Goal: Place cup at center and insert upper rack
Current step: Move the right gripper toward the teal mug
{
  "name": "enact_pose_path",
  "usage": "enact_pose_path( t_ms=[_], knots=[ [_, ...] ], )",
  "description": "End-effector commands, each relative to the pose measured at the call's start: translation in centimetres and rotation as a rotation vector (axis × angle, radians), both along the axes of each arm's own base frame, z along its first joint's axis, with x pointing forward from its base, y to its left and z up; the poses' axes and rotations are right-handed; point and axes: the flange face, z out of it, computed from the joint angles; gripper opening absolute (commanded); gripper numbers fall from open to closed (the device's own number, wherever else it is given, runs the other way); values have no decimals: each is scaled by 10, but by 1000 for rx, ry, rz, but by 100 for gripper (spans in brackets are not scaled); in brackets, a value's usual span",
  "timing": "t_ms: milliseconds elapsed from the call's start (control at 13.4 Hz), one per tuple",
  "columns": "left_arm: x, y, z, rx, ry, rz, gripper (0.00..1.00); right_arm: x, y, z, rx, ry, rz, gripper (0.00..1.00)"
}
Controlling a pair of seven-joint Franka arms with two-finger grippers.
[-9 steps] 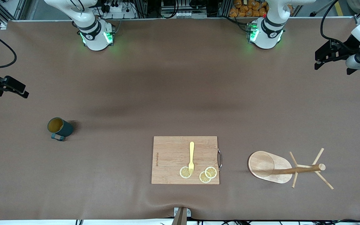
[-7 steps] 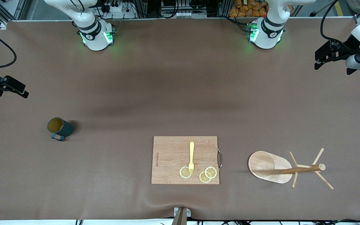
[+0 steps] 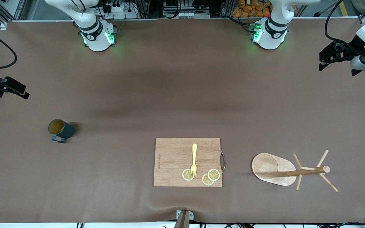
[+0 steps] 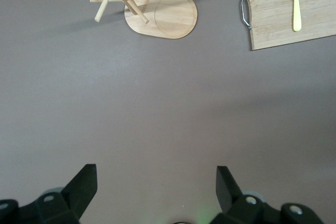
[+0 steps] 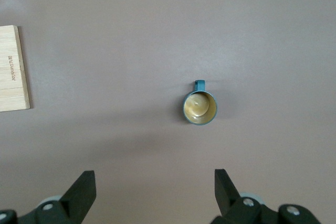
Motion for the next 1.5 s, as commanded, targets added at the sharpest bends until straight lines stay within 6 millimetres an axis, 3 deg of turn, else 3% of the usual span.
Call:
enact_pose_path(
  t_ms=[0, 224, 374, 1122, 1421],
  knots=[
    [-5, 0, 2, 6, 11, 16, 100, -9, 4, 3, -14, 2, -9, 100],
    [-6, -1, 3, 4, 15, 9, 100, -7, 4, -3, -14, 8, -9, 100],
    [-6, -1, 2, 4, 19, 12, 100, -7, 4, -17, -13, 25, -10, 100],
    [-6, -1, -3, 7, 34, 12, 100, -17, 7, -111, -30, 27, 5, 100],
    [-5, 0, -2, 4, 30, 15, 100, -13, 7, -137, -42, 52, 11, 100]
  ],
)
